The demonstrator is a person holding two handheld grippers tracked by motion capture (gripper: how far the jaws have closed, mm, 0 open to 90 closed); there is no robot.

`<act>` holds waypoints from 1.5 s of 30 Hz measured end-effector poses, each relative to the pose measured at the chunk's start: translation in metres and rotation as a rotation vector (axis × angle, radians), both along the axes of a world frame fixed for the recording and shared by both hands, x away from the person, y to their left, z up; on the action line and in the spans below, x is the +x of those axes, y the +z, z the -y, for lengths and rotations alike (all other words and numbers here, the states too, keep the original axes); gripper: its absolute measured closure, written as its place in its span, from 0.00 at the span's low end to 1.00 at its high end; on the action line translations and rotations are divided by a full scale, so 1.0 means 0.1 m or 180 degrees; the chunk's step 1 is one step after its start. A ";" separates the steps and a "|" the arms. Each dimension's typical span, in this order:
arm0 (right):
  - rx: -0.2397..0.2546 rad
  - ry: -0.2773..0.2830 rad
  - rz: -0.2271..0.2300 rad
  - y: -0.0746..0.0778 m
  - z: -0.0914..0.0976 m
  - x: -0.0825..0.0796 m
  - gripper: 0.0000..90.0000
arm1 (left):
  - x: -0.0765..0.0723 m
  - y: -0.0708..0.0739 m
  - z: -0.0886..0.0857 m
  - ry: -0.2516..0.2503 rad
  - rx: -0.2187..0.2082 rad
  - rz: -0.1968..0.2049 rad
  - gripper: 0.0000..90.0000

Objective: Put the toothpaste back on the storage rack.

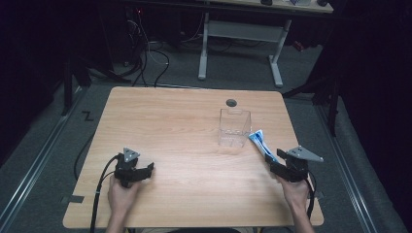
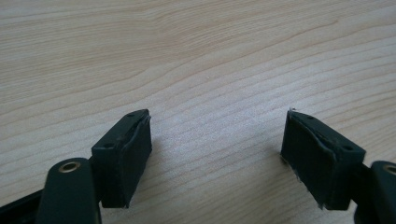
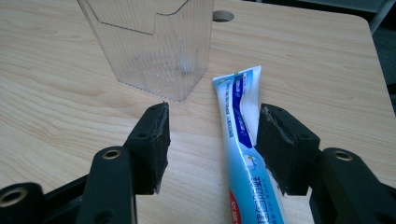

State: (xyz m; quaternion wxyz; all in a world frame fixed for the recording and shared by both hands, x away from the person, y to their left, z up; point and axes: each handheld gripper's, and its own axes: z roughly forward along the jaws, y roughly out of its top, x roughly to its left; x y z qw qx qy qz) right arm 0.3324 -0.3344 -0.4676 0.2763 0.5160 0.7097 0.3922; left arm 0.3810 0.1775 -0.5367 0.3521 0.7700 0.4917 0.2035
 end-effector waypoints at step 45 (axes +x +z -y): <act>-0.0148 -0.0001 -0.0444 0.13 0.02 0.65 0.43 | 0.00 0.00 0.00 -0.0003 0.0009 0.0001 0.27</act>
